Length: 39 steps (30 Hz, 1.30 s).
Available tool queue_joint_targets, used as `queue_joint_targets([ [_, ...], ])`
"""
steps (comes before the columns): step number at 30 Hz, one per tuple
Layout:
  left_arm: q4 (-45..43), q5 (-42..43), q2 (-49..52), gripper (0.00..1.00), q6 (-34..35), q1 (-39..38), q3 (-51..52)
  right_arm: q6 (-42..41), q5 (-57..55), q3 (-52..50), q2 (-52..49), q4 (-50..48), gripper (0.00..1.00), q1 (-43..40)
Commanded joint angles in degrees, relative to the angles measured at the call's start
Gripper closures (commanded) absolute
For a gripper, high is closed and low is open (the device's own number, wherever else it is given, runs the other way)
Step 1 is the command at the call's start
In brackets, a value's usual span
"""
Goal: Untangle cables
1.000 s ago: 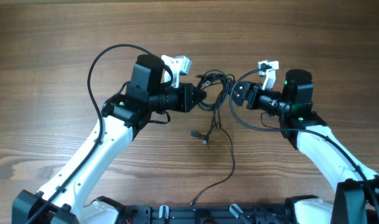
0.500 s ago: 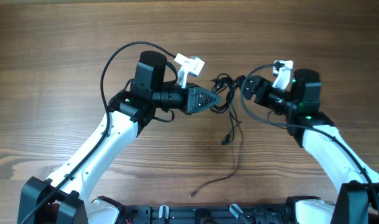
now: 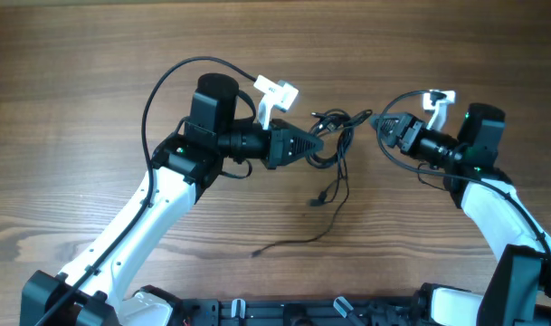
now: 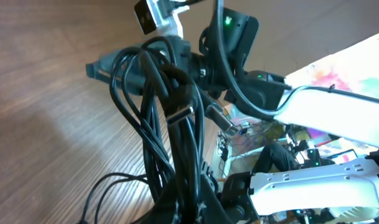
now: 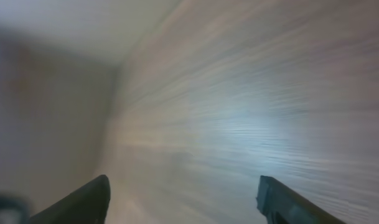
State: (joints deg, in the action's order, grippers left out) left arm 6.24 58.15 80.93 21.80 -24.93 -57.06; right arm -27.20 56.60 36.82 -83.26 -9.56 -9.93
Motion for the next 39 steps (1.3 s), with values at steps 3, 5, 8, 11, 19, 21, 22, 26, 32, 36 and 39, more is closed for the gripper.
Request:
queue_joint_targets([
  [3, -4.61, -0.55, -1.11, 0.96, 9.6, 5.68, -0.59, -4.66, 18.49, -0.13, -0.13, -9.38, 0.31, 0.2],
  [5, -4.59, 0.61, -1.11, 0.96, 10.03, 6.8, -0.59, -13.33, 18.08, -0.13, -0.17, -13.22, 0.31, 0.85],
  [8, -4.81, 3.91, -1.11, 0.96, 9.99, 6.78, -0.59, -19.76, 17.99, -0.13, -0.17, -18.49, 0.31, 3.54],
  [11, -4.83, 7.04, -1.11, 0.96, 9.99, 6.69, -0.59, -21.86, 13.07, -0.13, -0.17, -22.14, 0.32, 7.91],
  [19, -4.81, 14.71, -1.11, 0.96, 9.94, 6.71, -0.59, -31.78, 3.85, -0.13, -1.31, -27.82, 0.41, 10.1],
  [21, -4.81, 14.71, -1.11, 0.96, 9.94, 6.71, -0.59, -33.4, 3.8, -0.13, -1.31, -28.85, 0.44, 10.58],
  [22, -4.81, 14.69, -1.11, 0.96, 9.97, 6.73, -0.59, -34.29, 3.78, -0.13, -1.31, -28.89, 0.47, 10.97],
  [26, -5.46, 14.56, -1.11, 0.96, 8.39, 6.71, -0.59, -36.24, 3.85, -0.13, -1.31, -28.98, 0.66, 13.97],
  [32, -5.4, 15.78, -1.11, 0.96, 8.52, 6.67, -0.59, -35.8, -3.93, -0.13, -1.31, -31.85, 0.96, 16.24],
  [36, -5.42, 25.07, -1.11, 0.96, 8.46, 6.67, -0.59, -26.4, -25.86, -0.13, -1.31, -29.14, 0.96, 15.52],
  [39, -5.42, 30.27, -1.11, 0.96, 8.46, 6.69, -0.59, -25.24, -40.54, -0.13, -1.31, -23.74, 0.96, 13.77],
])
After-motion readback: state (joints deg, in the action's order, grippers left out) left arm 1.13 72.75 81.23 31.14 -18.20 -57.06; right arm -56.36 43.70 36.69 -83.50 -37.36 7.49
